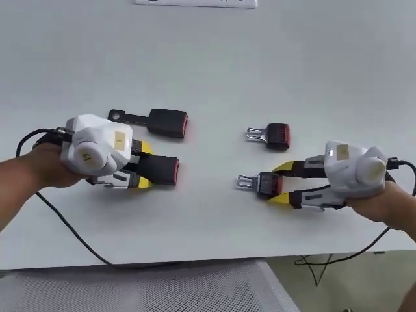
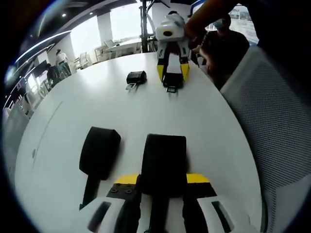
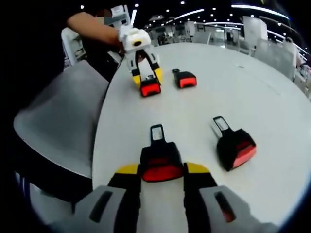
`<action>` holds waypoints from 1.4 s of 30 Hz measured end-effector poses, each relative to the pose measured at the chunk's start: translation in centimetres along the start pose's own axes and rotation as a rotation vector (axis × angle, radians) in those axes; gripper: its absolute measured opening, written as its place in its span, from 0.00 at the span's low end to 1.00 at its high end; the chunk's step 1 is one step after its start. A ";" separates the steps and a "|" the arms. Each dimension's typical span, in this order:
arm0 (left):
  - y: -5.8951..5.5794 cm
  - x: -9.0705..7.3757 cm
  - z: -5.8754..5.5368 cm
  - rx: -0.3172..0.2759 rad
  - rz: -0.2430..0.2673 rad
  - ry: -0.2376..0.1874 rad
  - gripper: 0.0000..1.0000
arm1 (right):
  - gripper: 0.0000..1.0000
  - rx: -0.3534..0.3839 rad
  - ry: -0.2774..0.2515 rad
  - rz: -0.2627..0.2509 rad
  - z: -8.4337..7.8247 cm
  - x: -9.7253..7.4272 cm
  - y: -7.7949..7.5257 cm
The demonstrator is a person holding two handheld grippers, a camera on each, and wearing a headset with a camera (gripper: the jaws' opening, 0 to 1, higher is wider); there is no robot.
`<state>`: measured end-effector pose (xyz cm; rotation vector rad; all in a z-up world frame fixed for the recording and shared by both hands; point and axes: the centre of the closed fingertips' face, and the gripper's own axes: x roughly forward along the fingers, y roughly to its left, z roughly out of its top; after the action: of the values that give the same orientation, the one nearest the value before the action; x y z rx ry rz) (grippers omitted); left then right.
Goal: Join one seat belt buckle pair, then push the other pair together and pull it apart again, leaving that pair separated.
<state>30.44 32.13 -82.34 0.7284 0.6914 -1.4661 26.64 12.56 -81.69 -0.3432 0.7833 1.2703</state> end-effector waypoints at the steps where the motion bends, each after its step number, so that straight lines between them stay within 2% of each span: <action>1: 0.0 0.0 0.0 -0.001 0.000 0.000 0.34 | 0.33 0.002 -0.005 0.001 0.2 0.1 0.0; 10: 0.0 0.0 0.1 -0.004 0.000 0.011 0.34 | 0.32 -0.010 -0.030 0.013 2.2 1.7 -0.4; 13: 0.0 0.0 0.1 -0.007 0.001 0.011 0.34 | 0.32 -0.031 -0.051 0.021 3.5 2.9 -0.2; 22: 0.1 0.1 0.1 -0.009 0.001 0.017 0.34 | 0.33 -0.022 -0.072 0.015 5.0 4.7 -0.3; 24: 0.1 0.0 0.1 -0.012 0.001 0.018 0.34 | 0.33 -0.038 -0.084 0.028 5.7 5.5 -0.2; 33: 0.2 0.1 0.2 -0.009 0.000 0.023 0.33 | 0.32 -0.047 -0.058 0.041 7.0 7.8 0.2; 42: 0.2 0.0 0.1 0.004 -0.005 0.034 0.33 | 0.32 -0.063 -0.058 0.051 7.8 8.8 0.6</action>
<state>30.60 32.01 -82.26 0.7572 0.7170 -1.4629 29.43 24.01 -82.21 -0.3371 0.7080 1.3491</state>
